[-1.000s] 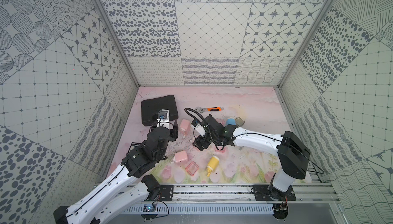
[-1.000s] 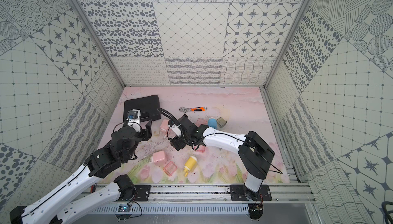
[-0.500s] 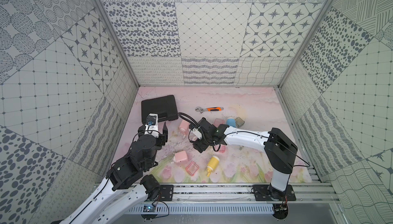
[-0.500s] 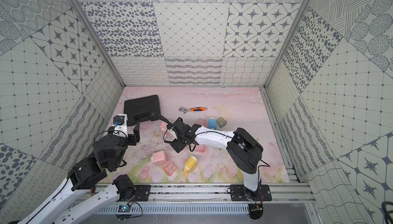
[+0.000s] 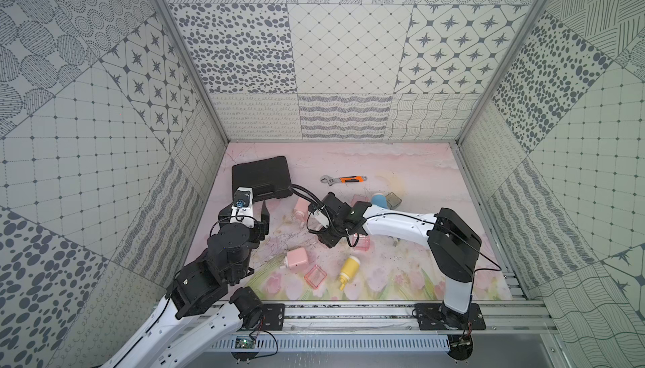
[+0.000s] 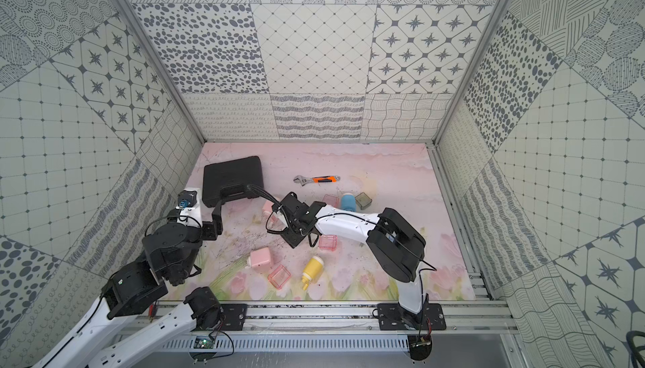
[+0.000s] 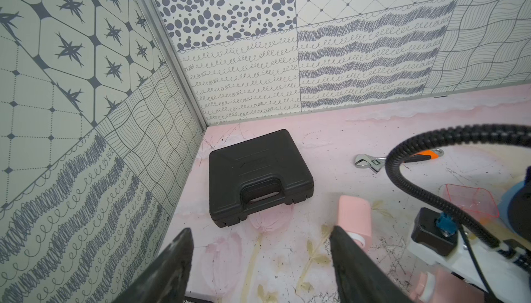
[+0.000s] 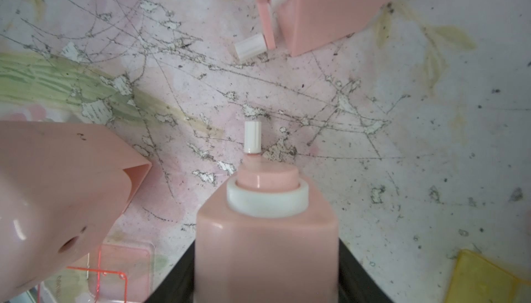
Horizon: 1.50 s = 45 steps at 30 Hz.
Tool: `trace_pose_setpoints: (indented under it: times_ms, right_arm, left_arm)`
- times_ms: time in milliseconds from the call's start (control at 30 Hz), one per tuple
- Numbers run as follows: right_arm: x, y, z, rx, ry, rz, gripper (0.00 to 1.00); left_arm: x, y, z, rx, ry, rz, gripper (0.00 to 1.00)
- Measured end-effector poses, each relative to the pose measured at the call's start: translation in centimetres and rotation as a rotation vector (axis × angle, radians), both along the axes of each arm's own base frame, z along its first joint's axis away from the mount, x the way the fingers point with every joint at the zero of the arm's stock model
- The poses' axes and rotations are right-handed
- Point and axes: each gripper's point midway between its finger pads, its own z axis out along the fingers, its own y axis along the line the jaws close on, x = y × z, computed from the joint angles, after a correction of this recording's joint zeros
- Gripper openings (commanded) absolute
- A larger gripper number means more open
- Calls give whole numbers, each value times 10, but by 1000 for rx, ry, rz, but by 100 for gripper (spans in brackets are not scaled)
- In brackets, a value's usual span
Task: Put the tray back into the pencil sharpener
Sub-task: Adjust the pencil sharpener at the center of the board.
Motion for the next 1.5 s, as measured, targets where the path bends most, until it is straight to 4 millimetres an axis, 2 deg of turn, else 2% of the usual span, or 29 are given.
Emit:
trace_pose_setpoints:
  times_ms: [167, 433, 533, 767, 1067, 1300, 1500]
  right_arm:
    - [1, -5, 9, -22, 5, 40, 45]
    - [9, -25, 42, 16, -53, 248, 48]
    - [3, -26, 47, 26, -84, 364, 49]
    - [-8, -29, 37, 0, -102, 545, 49]
    - [-8, -36, 1, -94, -77, 634, 51]
    - [-5, -34, -1, -97, -100, 649, 73]
    - [-2, -29, 1, -74, -121, 648, 82]
  left_arm:
    - [-3, 4, 3, -11, 7, 11, 80]
    - [-6, 6, -4, -33, 35, 15, 82]
    - [-7, 5, -7, -37, 43, 12, 82]
    - [-7, 3, -9, -49, 52, 0, 82]
    - [-3, -6, -18, -44, 92, -23, 82]
    - [-2, -13, -27, -44, 131, -46, 83]
    - [1, -24, -35, -34, 173, -81, 86]
